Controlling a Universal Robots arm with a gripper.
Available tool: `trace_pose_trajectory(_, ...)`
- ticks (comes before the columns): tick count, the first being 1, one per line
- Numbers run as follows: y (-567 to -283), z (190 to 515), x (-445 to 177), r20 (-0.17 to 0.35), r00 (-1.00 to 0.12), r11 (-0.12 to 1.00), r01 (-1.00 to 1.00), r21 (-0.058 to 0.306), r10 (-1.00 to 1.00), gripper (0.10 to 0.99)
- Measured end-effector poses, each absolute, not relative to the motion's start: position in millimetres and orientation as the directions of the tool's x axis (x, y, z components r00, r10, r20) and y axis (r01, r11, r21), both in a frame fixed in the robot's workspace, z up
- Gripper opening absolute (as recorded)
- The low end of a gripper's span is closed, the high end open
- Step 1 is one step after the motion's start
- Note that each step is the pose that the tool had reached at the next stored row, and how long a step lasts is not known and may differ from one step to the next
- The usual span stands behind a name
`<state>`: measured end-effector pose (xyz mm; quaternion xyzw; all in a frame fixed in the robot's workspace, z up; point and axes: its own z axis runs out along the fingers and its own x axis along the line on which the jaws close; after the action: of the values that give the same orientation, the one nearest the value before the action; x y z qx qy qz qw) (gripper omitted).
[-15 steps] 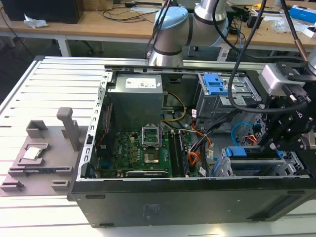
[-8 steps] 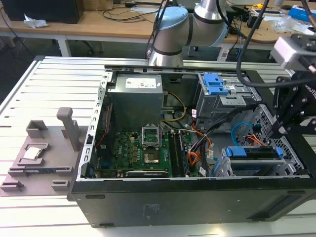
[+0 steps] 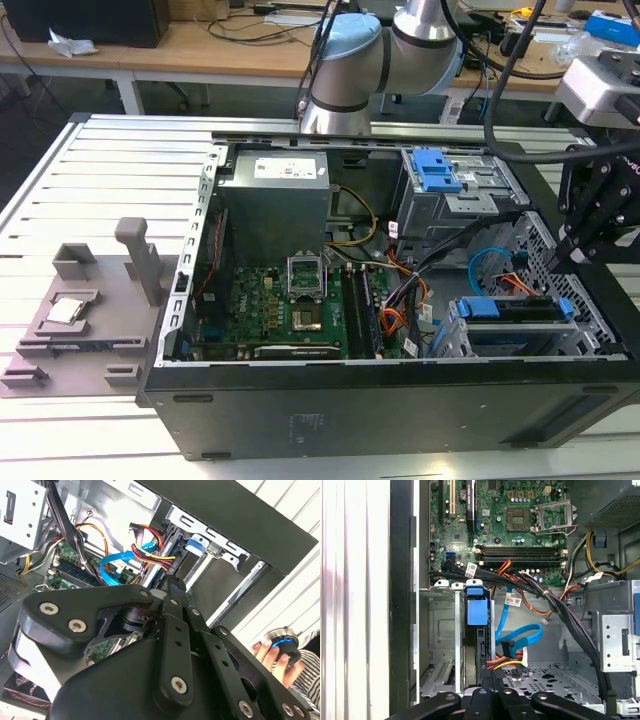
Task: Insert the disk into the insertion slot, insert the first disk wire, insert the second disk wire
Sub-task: 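Insert the first disk wire, then insert the second disk wire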
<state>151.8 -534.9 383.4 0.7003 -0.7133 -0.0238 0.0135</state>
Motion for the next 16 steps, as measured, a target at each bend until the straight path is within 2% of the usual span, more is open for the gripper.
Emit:
trace_pose_trajectory(11, -534.9, 383.6, 151.8, -0.014, -0.019, 0.018, -0.998, 0.053, -1.000, 0.114)
trace_pose_trajectory(12, -534.9, 383.6, 151.8, -0.014, -0.019, 0.018, -0.998, 0.053, -1.000, 0.235)
trace_pose_trajectory(13, -534.9, 383.7, 151.8, -0.014, -0.019, 0.018, -0.998, 0.053, -1.000, 0.294)
trace_pose_trajectory(14, -534.9, 383.6, 151.8, -0.014, -0.019, 0.018, -0.998, 0.053, -1.000, 0.294)
trace_pose_trajectory(15, -533.5, 383.8, 151.7, -0.014, -0.019, 0.018, -0.998, 0.053, -1.000, 0.361)
trace_pose_trajectory(16, -523.7, 383.0, 151.2, -0.014, -0.019, 0.018, -0.998, 0.053, -1.000, 0.361)
